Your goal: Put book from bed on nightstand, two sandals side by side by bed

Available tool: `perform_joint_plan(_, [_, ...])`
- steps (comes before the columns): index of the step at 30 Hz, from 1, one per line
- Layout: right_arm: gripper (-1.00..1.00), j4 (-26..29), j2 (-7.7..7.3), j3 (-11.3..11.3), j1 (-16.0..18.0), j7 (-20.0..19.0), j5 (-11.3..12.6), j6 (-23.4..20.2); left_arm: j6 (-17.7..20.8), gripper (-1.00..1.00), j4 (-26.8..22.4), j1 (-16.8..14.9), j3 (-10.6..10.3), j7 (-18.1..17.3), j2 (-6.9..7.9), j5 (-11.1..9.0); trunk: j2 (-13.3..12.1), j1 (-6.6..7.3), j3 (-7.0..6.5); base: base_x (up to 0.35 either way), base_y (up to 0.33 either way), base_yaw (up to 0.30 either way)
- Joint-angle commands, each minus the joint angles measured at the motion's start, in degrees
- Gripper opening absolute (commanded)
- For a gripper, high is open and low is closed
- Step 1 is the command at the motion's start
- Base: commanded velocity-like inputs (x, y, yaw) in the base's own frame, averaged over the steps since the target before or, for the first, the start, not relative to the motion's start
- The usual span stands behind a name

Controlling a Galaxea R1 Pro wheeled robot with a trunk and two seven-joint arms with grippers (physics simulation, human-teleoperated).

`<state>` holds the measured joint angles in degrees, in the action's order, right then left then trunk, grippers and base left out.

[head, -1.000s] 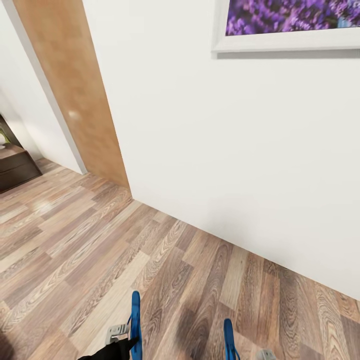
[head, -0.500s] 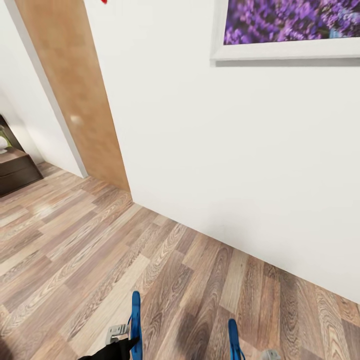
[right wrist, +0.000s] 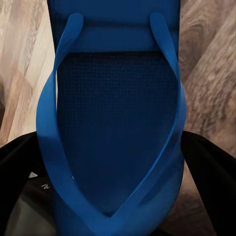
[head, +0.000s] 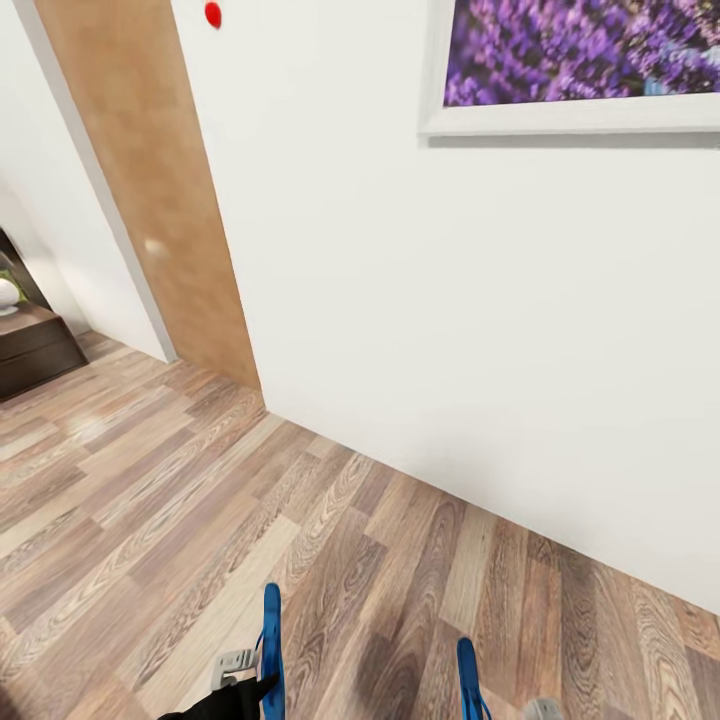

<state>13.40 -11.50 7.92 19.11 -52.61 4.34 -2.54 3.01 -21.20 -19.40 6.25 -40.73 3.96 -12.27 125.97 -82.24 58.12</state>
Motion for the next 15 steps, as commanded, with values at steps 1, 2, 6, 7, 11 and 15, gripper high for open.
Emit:
perform_joint_plan(1, [-1.0,0.0,-0.01,0.0,0.0,-0.2,0.4,-0.3,0.2,-1.0,0.1,0.0,0.2,-0.3,-0.01,-0.2,0.0,0.01,-0.05,0.0,0.0,0.0])
perform_joint_plan(2, [-1.0,0.0,-0.01,0.0,0.0,-0.2,0.4,-0.3,0.2,-1.0,0.1,0.0,0.2,-0.2,-0.01,-0.2,0.0,0.01,-0.14,0.0,0.0,0.0])
perform_joint_plan(6, [-1.0,0.0,-0.01,0.0,0.0,-0.2,0.4,-0.2,0.2,-1.0,0.0,0.0,0.2,-0.3,-0.01,-0.2,0.0,0.01,-0.51,0.0,0.0,0.0])
perform_joint_plan(7, [-1.0,0.0,-0.01,0.0,0.0,-0.2,0.4,-0.3,0.2,-1.0,0.0,0.0,0.2,-0.3,-0.01,-0.2,0.0,0.01,-0.6,0.0,0.0,0.0])
perform_joint_plan(11, [-1.0,0.0,-0.01,0.0,0.0,-0.2,0.4,-0.3,0.2,-1.0,0.1,0.0,0.2,-0.3,-0.01,-0.2,0.0,0.01,-0.97,0.0,0.0,0.0])
perform_joint_plan(15, [-1.0,0.0,-0.01,0.0,0.0,-0.2,0.4,-0.3,0.2,-1.0,0.0,0.0,0.1,-0.3,-0.01,-0.2,0.0,0.01,-1.33,0.0,0.0,0.0])
